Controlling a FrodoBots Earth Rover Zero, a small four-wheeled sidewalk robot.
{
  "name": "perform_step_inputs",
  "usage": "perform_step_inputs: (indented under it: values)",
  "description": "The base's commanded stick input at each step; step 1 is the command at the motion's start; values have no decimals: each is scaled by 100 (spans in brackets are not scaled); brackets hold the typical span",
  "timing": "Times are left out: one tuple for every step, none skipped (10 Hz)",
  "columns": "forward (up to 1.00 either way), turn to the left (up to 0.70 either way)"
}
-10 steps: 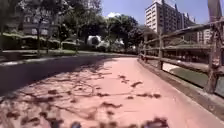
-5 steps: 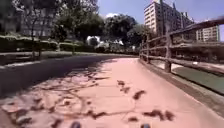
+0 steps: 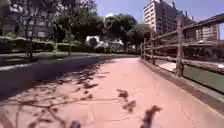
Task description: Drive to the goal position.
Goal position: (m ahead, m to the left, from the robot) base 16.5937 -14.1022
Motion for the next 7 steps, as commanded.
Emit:
perform_step_inputs:
  values:
    - [100, -15]
    - [100, -39]
    - [100, -40]
    - [100, -39]
    - [100, -37]
    - [100, 0]
    - [100, 0]
